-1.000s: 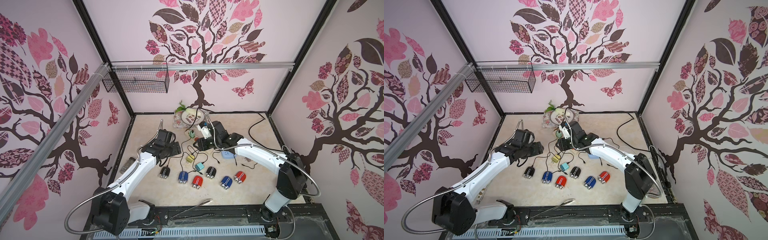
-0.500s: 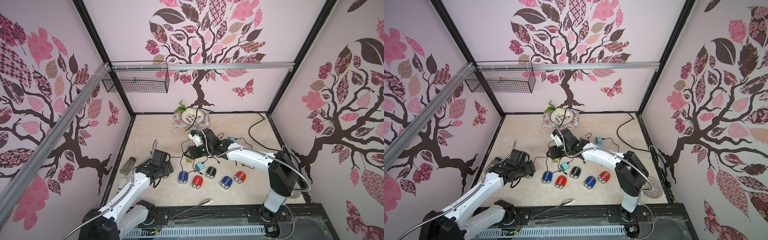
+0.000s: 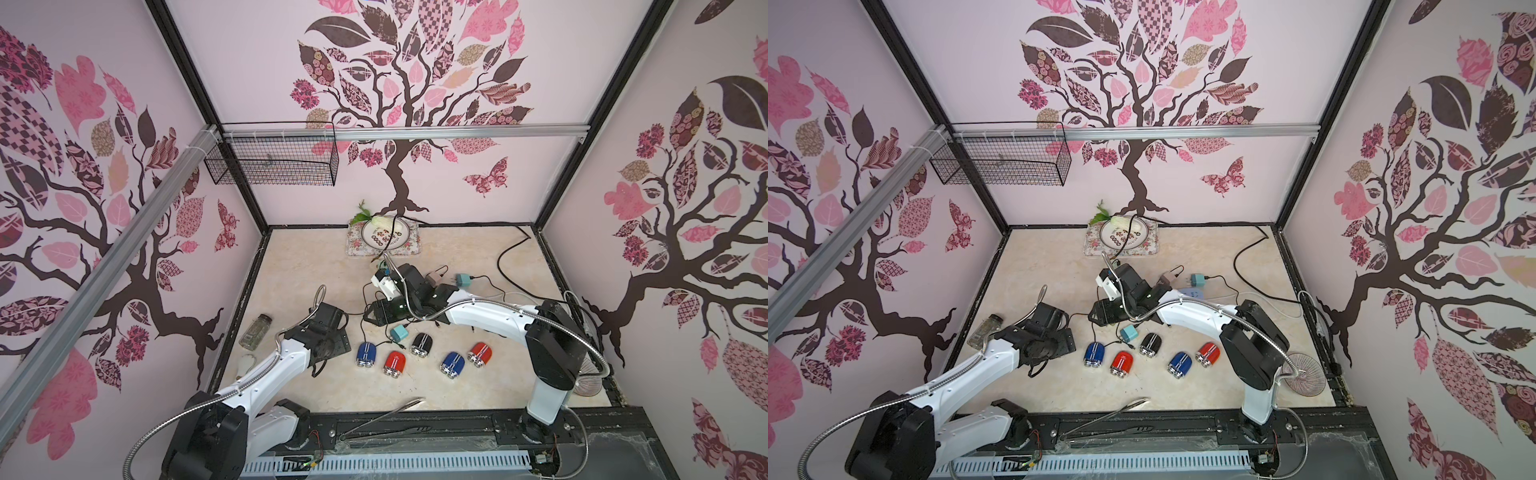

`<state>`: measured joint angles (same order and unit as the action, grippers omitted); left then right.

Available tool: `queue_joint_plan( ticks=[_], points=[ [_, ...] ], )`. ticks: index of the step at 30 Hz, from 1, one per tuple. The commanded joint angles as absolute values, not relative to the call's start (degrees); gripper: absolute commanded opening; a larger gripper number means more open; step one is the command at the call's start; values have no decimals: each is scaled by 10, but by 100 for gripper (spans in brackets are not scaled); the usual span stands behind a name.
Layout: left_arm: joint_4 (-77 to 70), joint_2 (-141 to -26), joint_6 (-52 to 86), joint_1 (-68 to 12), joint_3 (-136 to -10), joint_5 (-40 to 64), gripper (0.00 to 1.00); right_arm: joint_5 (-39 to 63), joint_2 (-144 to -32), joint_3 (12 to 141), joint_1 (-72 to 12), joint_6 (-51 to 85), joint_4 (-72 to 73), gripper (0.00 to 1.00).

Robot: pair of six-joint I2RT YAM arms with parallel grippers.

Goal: Unplug the electric shaver
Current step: Pick up the electric shaver from the center of the board.

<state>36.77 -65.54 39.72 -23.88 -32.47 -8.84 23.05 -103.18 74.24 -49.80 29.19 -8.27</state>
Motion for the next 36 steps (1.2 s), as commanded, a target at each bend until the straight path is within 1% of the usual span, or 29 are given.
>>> queue_joint_plan(
  ticks=[1,10,20,25,31,34,36],
  points=[
    [340,-671,385,-250,-322,-91,83,236,-1045,735,-501,295,-73,55],
    [349,-680,381,-275,-328,-102,78,229,-1052,730,-502,297,-72,55],
    [352,-718,347,-274,-358,-159,79,225,-1058,730,-501,301,-69,55],
    [339,-754,328,-274,-372,-158,80,219,-1060,728,-502,299,-74,55],
    [326,-766,314,-274,-375,-146,82,221,-1064,728,-501,299,-73,55],
    [327,-771,312,-275,-376,-142,82,221,-1069,731,-502,299,-74,55],
    [325,-772,310,-275,-376,-137,80,222,-1071,732,-501,299,-74,55]
  ],
)
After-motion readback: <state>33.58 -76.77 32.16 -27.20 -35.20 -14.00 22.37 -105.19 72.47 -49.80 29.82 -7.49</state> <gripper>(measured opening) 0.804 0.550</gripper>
